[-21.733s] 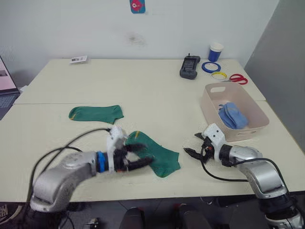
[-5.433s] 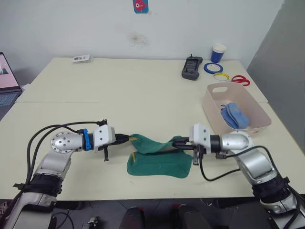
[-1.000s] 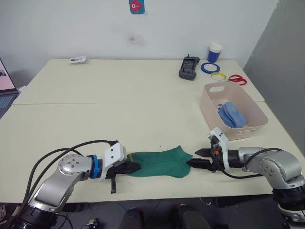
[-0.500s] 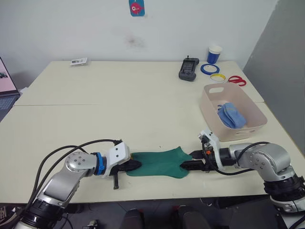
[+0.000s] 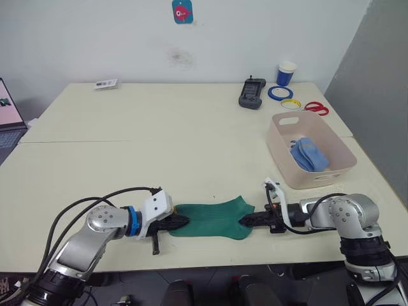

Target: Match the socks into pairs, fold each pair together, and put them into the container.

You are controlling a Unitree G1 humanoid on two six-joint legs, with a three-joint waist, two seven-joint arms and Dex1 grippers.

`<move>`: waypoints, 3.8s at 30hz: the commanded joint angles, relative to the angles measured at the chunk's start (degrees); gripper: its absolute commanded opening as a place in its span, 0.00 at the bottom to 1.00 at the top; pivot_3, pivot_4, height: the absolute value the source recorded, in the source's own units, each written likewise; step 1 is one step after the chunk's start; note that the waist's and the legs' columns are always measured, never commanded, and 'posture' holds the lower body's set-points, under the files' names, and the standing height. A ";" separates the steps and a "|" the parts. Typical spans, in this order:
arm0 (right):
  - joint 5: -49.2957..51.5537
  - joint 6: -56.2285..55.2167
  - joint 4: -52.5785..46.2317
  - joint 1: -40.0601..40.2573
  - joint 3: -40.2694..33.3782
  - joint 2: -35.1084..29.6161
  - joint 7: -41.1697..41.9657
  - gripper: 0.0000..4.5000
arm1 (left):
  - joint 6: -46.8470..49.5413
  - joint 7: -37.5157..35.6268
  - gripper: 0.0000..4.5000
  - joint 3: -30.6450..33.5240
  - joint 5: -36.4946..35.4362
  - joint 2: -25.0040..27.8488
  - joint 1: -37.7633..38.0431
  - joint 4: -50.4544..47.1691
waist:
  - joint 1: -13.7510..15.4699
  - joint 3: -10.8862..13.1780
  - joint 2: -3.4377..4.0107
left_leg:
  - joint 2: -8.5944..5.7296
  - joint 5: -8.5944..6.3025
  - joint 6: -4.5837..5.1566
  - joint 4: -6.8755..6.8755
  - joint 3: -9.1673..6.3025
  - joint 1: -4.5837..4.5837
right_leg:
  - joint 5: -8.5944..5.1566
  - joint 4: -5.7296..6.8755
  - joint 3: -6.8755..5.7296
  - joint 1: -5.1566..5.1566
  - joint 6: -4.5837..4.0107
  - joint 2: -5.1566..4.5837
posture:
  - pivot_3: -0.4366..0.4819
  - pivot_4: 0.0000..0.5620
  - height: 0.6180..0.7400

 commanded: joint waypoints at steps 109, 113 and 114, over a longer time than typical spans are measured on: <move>-10.11 -0.45 -5.00 -3.02 3.47 8.80 4.31 0.78 | 2.85 0.57 0.00 -4.81 3.58 0.15 -4.31 3.10 | 0.15 0.27 -0.07 | 0.03 -0.01 0.02 -0.01 -0.02 0.06 | -0.02 0.02 0.01 0.02 -0.05 -0.11 | 0.48 0.27 1.00; -6.28 3.24 0.99 -4.20 0.13 13.55 -0.70 0.99 | 3.19 0.36 0.00 -4.85 3.71 -0.23 -4.72 3.08 | 0.08 0.22 -0.07 | 0.01 -0.02 0.03 -0.01 -0.04 0.06 | -0.02 0.02 0.00 0.02 -0.04 -0.10 | 0.48 0.27 1.00; -4.64 3.24 2.66 -4.53 -0.77 15.03 -2.44 0.99 | 3.15 0.34 0.00 -4.83 3.76 -0.26 -4.81 3.17 | 0.05 0.22 -0.08 | 0.00 -0.02 0.03 -0.01 -0.04 0.06 | -0.02 0.02 0.00 0.02 -0.04 -0.10 | 0.48 0.27 1.00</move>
